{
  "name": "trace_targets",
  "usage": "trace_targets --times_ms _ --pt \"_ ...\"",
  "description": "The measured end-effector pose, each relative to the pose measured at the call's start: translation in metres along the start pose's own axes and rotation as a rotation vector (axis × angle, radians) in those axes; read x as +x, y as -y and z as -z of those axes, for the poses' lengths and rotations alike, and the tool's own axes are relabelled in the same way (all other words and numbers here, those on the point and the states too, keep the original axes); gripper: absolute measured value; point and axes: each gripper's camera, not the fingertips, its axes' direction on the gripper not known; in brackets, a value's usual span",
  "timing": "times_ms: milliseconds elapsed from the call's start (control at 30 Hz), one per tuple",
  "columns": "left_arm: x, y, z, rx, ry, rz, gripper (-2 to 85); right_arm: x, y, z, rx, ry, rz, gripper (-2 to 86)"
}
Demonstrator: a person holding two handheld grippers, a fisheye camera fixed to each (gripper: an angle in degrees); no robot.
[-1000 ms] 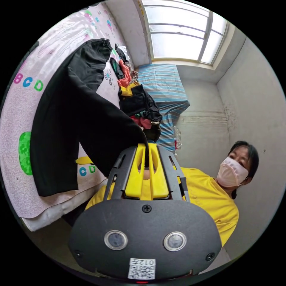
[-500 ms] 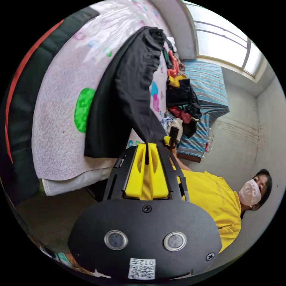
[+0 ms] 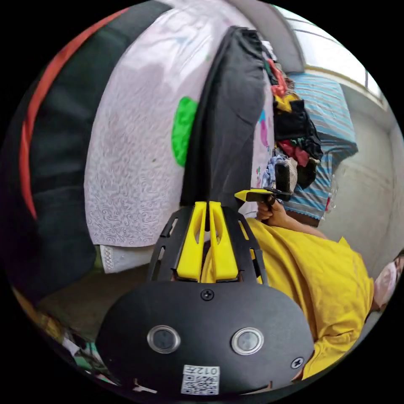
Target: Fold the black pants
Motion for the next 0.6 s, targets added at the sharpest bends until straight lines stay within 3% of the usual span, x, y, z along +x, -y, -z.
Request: trace_targets --times_ms 133,333,500,600 --pt "-0.020 -0.001 -0.004 0.044 -0.056 0.015 0.5 0.001 0.000 -0.021 -0.015 -0.039 -0.025 0.5" --pt "-0.006 0.003 -0.003 0.047 0.015 -0.063 0.5 -0.005 -0.002 -0.041 -0.021 -0.138 -0.036 0.7" --pt "-0.018 0.006 -0.010 0.044 -0.098 -0.016 0.5 0.001 -0.005 -0.043 -0.016 -0.104 -0.088 0.9" --pt "0.000 0.007 0.001 0.089 -0.079 -0.090 0.4 -0.010 -0.008 -0.040 0.033 -0.117 -0.040 0.9"
